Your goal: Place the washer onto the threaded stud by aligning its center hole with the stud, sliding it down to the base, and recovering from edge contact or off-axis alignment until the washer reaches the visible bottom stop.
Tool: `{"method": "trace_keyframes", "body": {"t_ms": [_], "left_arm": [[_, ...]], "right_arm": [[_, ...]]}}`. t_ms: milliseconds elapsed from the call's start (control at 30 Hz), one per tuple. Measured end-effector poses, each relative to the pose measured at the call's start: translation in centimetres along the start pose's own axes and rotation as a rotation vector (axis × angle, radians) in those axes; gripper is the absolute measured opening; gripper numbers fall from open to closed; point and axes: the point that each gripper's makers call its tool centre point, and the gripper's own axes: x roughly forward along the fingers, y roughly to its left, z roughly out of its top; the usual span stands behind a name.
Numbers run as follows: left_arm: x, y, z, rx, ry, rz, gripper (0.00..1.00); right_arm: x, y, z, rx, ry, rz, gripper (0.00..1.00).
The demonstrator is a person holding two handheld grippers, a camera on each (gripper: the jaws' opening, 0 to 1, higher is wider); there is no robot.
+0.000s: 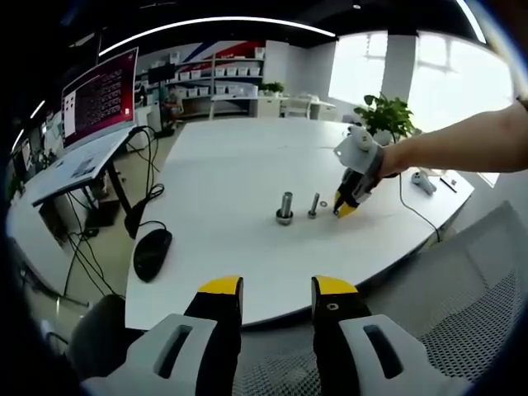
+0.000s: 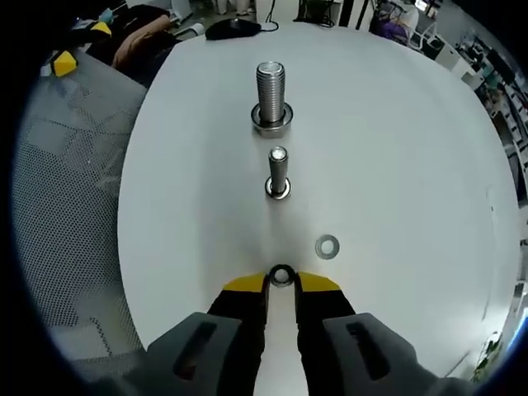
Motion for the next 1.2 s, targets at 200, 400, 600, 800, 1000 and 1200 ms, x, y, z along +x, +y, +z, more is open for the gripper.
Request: {"method": "trace_keyframes", "body": {"t_ms": [200, 400, 600, 800, 1000, 1200], "left_arm": [[0.0, 0.0, -0.1, 0.001, 0.002, 0.000, 0.31], [0.0, 0.0, -0.1, 0.001, 0.001, 0.002, 0.31], [0.1, 0.1, -0.2, 0.004, 0.005, 0.000, 0.31], [0.1, 0.1, -0.1, 0.002, 0.003, 0.002, 0.31], [0.0, 0.0, 0.0, 0.001, 0.002, 0.002, 0.31], [0.0, 0.1, 0.0, 0.001, 0.002, 0.002, 0.31]], "right_arm": [[0.0, 0.5, -0.2, -0.013, 0.052, -0.001, 0.15], [-0.2, 1.2, -0.1, -0.009, 0.090, -0.013, 0.15], [-0.2, 0.8, -0.2, 0.008, 0.098, -0.030, 0.15], [-0.4, 0.9, -0.2, 0.010, 0.089, -0.053, 0.15], [-0.2, 0.8, -0.1, 0.006, 0.098, -0.054, 0.15], [-0.4, 1.1, -0.1, -0.003, 0.124, -0.055, 0.15]]}}
